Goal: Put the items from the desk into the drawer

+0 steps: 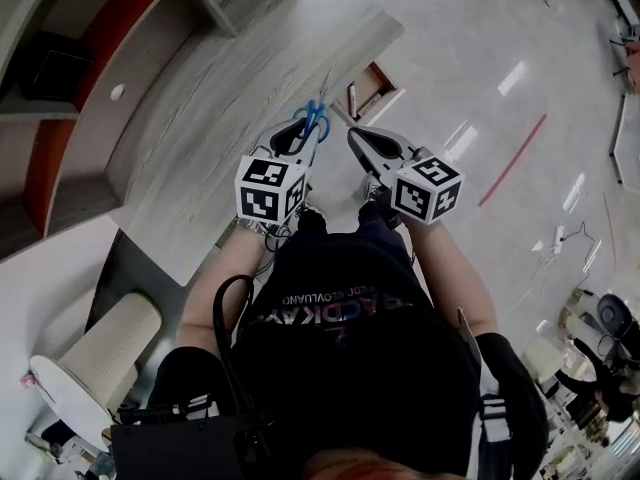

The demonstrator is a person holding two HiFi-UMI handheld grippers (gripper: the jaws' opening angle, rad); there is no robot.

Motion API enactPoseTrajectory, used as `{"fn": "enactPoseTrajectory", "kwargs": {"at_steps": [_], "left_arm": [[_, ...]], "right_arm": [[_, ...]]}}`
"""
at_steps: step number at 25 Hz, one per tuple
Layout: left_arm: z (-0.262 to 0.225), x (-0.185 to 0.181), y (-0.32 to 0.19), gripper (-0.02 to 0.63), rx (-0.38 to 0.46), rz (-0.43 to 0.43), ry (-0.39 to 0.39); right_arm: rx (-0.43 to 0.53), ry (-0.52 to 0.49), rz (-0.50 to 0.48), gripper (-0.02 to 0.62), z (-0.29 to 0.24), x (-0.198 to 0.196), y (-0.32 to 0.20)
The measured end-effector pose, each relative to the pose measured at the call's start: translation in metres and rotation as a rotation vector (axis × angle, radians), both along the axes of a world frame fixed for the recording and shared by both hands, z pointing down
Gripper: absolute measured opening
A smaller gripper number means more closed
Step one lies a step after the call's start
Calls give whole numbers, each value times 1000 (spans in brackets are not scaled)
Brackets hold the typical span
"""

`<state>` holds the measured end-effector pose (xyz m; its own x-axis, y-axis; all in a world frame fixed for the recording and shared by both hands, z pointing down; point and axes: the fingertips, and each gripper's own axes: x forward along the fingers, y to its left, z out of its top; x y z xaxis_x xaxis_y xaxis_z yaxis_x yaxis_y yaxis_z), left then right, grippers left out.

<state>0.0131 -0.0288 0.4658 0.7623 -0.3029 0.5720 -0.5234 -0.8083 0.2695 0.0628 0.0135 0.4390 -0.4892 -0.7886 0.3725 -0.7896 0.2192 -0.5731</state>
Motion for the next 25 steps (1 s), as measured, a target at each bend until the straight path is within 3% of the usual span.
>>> {"fn": "enactPoseTrajectory", "kwargs": {"at_steps": [9,18,25], "left_arm": [[28,65,26,91,-35,52,-72],[75,102,22,91,-79,-1,-155],[115,122,11,91,-55,-22,-250]], "right_arm": [[-46,-36,42,17,27,64,20],[-119,-73,22,17,65,108,27],[-173,-82,18,17,103,134,15]]}}
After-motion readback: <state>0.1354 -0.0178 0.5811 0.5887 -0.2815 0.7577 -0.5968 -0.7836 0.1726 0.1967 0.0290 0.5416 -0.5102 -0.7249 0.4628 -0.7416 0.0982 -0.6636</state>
